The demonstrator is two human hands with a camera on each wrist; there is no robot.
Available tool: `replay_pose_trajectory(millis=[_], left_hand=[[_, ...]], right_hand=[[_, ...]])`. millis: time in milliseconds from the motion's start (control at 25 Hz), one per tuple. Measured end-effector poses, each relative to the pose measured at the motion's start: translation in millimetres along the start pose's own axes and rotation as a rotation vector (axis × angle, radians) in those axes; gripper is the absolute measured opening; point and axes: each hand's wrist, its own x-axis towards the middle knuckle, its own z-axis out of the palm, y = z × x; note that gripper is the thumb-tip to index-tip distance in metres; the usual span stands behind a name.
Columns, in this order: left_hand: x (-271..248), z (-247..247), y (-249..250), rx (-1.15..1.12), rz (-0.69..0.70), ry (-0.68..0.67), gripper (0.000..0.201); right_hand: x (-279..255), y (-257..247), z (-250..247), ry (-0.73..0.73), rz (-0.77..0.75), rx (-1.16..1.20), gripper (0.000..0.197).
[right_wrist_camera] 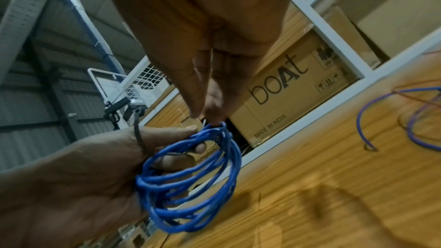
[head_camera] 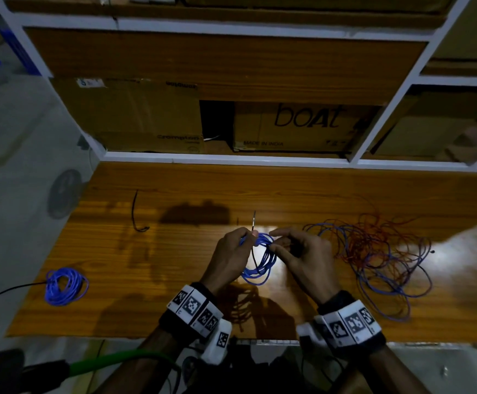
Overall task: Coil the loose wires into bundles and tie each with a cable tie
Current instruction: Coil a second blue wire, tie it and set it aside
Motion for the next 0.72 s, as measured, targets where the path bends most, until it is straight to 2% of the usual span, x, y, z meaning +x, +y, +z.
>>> replay_pose_trajectory(millis=[120,240,320,480,720], left_hand=[[1.5,-0.5,0.5,-0.015,-0.014,0.013,0.033],[2.2,-3.1,2.1,-0.040,-0.012,0.039,0.033],[2.8,-3.1,2.4,-0.039,-0.019,0.041,0.032],[1.8,-0.9,1.7,-0.024,-0.005,0.030,0.034],[-1.3,6.5,-2.2,0.082,0.081,0.041,0.027]], right_hand=[[-2.6,0.4,-7.3,-0.013,0.018,-0.004,0.017],[-10.7,-1.6,-12.4,-0.298,0.036,0.098,0.022],[-18.7,0.0,-7.1,-0.403,0.028,0.157,0.026],[-21.1,6.1,4.7,-0.285,0.059,0.321,0.008],[1.9,6.3,1.2,0.051,0.043,0.198,0.009]])
